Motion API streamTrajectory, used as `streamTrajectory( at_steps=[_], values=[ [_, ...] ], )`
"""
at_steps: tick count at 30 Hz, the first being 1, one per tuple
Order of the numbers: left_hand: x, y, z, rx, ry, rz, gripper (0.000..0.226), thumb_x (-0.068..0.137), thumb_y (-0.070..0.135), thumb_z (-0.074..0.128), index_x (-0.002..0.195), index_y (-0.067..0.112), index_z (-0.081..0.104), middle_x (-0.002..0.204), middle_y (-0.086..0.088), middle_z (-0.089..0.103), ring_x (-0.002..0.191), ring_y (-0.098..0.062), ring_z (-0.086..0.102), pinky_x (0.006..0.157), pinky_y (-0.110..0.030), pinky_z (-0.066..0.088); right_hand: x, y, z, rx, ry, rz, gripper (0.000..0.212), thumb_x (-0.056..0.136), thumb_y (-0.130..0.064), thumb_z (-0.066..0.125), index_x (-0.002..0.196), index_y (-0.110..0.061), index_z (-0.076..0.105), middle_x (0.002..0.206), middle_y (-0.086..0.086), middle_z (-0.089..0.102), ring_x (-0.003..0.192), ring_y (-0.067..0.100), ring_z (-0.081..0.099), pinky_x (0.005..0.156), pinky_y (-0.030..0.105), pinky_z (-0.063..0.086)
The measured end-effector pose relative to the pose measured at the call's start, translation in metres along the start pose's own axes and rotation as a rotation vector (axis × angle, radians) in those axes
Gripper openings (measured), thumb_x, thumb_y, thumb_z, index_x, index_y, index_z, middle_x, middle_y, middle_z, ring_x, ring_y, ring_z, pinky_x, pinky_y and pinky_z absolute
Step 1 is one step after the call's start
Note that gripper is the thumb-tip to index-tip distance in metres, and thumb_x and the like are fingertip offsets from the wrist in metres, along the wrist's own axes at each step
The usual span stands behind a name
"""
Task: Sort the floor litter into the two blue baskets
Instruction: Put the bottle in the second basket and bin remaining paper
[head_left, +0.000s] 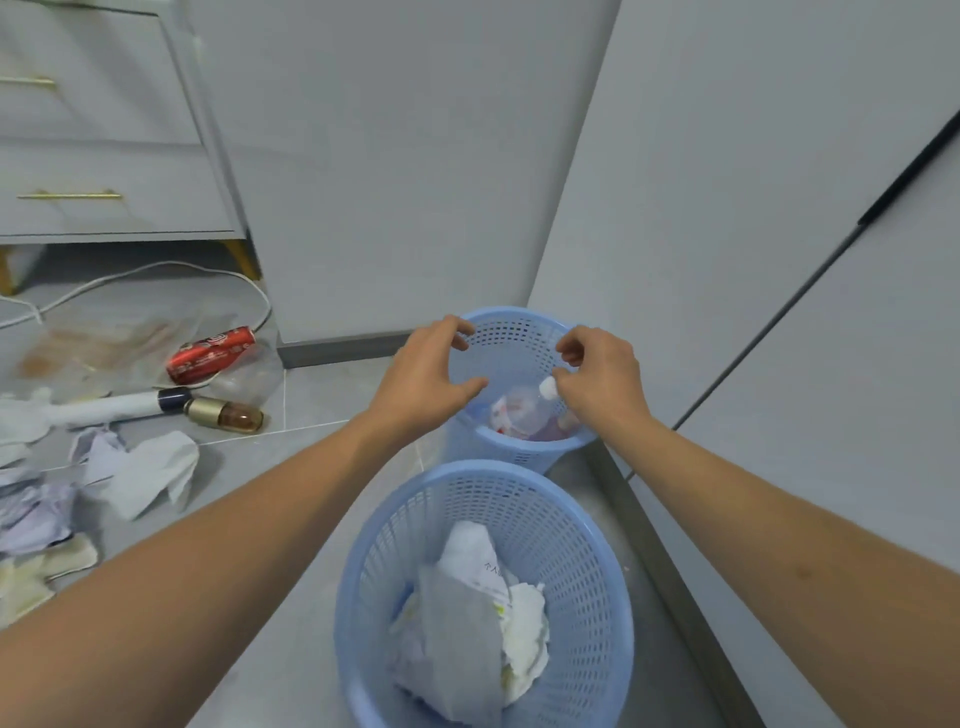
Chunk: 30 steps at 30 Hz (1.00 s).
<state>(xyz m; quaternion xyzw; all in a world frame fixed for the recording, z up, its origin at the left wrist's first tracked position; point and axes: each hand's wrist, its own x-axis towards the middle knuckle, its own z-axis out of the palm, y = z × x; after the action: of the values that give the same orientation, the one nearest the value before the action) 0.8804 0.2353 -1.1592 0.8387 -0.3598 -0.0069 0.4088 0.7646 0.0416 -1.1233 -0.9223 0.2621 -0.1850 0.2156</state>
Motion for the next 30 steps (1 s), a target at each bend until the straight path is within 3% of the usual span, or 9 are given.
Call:
streamTrajectory(
  at_steps=[7,11,17,25,30],
  values=[
    [-0.083,-0.059,-0.111,-0.048,0.044,-0.059,0.014,0.091,0.031,0.069,0.103,0.031,0.061,0.090,0.016,0.066,0.097,-0.008,0.062,0.086,-0.040,0.053,-0.029,-0.107,0.025,0.099,0.022,-0.215,0.009,0.081,-0.011,0.070,0.089,-0.015,0.070,0.085,-0.001,0.070,0.081,0.019,0.065,0.082,0.039,0.056],
    [-0.156,-0.120,-0.176,-0.008,0.073,-0.179,0.005,0.092,0.029,0.065,0.097,0.030,0.064,0.086,0.012,0.066,0.087,-0.008,0.064,0.079,-0.041,0.056,-0.066,-0.191,0.073,0.183,-0.090,-0.358,0.011,0.078,-0.011,0.071,0.088,-0.016,0.071,0.078,0.000,0.071,0.076,0.021,0.068,0.078,0.046,0.058],
    [-0.272,-0.213,-0.230,0.138,0.058,-0.504,0.004,0.089,0.026,0.061,0.090,0.029,0.063,0.077,0.009,0.067,0.075,-0.013,0.064,0.069,-0.037,0.054,-0.149,-0.275,0.167,0.154,-0.352,-0.441,0.007,0.083,-0.020,0.072,0.090,-0.022,0.071,0.080,-0.006,0.069,0.076,0.014,0.065,0.077,0.038,0.058],
    [-0.363,-0.289,-0.230,0.269,0.016,-0.717,0.012,0.085,0.029,0.056,0.093,0.026,0.064,0.088,0.010,0.063,0.087,-0.018,0.061,0.067,-0.032,0.048,-0.212,-0.295,0.253,-0.029,-0.663,-0.500,0.018,0.089,-0.025,0.069,0.106,-0.021,0.069,0.097,-0.004,0.064,0.091,0.016,0.062,0.082,0.032,0.053],
    [-0.352,-0.310,-0.212,0.351,0.028,-0.646,0.035,0.092,0.036,0.060,0.126,0.025,0.058,0.120,0.001,0.051,0.116,-0.021,0.048,0.079,-0.037,0.048,-0.188,-0.298,0.302,-0.163,-0.697,-0.549,0.038,0.089,-0.023,0.064,0.126,-0.021,0.060,0.126,0.001,0.054,0.121,0.023,0.048,0.094,0.038,0.050]
  ],
)
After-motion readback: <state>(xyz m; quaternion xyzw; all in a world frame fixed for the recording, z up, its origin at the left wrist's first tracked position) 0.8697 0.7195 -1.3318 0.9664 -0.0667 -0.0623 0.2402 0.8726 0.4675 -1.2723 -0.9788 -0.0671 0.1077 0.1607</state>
